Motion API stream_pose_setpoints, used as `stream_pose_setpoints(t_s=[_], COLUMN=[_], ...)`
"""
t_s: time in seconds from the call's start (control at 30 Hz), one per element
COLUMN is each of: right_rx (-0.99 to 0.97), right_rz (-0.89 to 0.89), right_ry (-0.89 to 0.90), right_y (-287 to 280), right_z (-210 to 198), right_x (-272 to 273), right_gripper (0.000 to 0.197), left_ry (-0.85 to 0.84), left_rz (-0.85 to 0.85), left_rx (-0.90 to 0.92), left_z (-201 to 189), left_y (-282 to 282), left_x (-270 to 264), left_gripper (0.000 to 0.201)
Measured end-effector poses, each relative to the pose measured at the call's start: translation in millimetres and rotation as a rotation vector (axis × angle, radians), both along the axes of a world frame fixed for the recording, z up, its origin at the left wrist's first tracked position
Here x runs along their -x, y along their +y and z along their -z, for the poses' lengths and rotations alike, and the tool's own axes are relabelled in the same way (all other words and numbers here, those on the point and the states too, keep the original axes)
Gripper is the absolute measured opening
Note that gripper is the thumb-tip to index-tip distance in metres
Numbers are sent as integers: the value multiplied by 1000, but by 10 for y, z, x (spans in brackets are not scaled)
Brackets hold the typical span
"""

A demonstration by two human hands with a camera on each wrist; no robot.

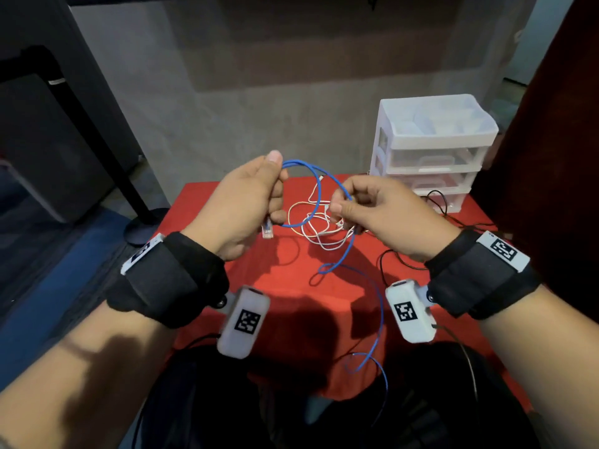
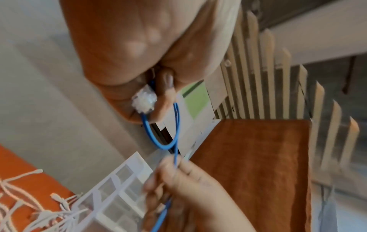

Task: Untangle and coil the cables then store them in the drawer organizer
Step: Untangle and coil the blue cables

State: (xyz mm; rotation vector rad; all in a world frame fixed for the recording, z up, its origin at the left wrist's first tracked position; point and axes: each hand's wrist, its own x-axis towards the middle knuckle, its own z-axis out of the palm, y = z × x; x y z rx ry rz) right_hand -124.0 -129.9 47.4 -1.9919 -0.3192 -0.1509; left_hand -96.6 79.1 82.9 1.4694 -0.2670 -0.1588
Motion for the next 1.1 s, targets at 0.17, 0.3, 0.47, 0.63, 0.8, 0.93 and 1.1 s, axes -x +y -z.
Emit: stream_pose_setpoints(t_s=[0.17, 0.3, 0.47, 0.63, 0.8, 0.93, 1.1], right_rx=[-53, -452, -538, -344, -137, 109, -268], right_rz=[25, 104, 4, -88, 222, 10, 33], right_ry=[231, 158, 112, 175, -129, -47, 88], right_y=[61, 232, 422, 395, 155, 103, 121], right_z=[200, 126, 91, 123, 124, 75, -107], right_x=[87, 84, 185, 297, 144, 86, 137], right_gripper=[30, 25, 21, 26, 17, 22, 24], left_ry=[290, 513, 607, 408, 1, -196, -306], left_rz=[-36, -110, -77, -185, -74, 122, 37], left_rx=[294, 317, 449, 399, -24, -166, -363], left_z=[83, 238, 179, 134, 143, 59, 160], left_y=[-3, -130, -182, -154, -96, -50, 46], left_x=[-22, 37, 19, -28, 118, 203, 58], left_gripper=[33, 33, 25, 33, 33, 24, 24])
